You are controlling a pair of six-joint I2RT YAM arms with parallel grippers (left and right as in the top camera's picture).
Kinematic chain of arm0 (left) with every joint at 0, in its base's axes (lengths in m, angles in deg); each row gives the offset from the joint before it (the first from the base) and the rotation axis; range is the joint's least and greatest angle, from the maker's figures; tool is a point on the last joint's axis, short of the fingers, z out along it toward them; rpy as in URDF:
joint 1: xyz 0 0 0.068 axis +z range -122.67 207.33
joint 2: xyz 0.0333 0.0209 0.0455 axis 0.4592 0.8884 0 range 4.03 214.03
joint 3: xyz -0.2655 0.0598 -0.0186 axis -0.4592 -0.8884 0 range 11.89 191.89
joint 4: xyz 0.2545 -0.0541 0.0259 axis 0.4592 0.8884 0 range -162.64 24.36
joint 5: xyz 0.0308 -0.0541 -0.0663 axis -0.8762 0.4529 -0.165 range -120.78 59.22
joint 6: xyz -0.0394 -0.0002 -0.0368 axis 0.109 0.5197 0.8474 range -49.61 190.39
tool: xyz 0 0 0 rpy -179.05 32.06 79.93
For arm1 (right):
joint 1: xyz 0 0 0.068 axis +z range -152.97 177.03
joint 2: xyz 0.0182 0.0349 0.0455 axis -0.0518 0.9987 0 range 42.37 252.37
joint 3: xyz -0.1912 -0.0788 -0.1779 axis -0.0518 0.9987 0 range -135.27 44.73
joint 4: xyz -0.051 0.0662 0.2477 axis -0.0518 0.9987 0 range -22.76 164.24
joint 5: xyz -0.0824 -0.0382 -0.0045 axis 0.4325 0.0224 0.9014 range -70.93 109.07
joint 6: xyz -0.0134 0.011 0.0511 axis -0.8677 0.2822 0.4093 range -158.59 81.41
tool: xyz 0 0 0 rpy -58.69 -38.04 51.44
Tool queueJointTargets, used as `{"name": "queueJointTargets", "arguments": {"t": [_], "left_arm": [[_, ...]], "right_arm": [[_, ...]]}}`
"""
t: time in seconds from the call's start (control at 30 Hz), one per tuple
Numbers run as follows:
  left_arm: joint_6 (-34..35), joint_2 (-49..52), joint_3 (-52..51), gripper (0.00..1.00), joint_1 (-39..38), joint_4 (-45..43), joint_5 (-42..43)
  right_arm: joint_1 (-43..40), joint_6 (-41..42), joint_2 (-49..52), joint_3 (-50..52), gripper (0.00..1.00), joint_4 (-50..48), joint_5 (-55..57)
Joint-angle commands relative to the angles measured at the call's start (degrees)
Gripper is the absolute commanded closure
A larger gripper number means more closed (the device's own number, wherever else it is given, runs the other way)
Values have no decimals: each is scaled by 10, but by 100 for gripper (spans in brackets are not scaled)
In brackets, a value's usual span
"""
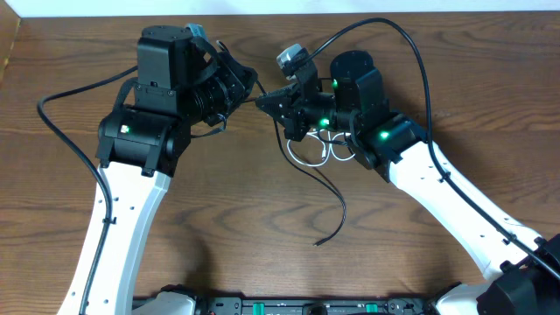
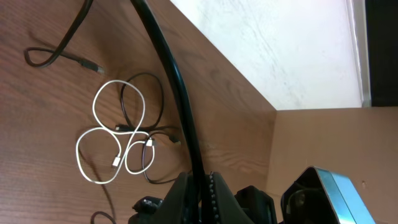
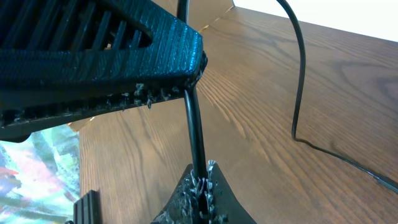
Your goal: Untangle cables
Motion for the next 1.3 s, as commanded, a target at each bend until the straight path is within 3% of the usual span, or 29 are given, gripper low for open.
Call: {"name": "queueJointTargets", "arguments": {"t": [0.0,0.07,0.2,0.23,0.37,0.47,1.13,1.27], "left_arm": [[-27,1,-2,92,-2,2,11],[-40,1,-2,83,-2,7,11],[-40,1,-2,37,-2,14,9],[-40,1,-2,31,-2,14,9],[-31,1,-2,28,-2,11,9],[24,1,-2,23,-2,12,14],[64,1,-2,44,-2,12,63],[64,1,-2,55,-2,12,66]], "right_arm": [[-2,6,0,0,99,1,-2],[-2,8,0,0,99,-1,-7],[-3,8,-4,0,99,-5,-12],[-4,8,-6,0,99,-6,-14],[-9,11,-13,-1,99,-15,-30],[-9,12,-13,-1,99,-15,-30],[-9,34,-13,-1,99,-58,-95],[-9,42,-13,-1,99,-58,-95]]}}
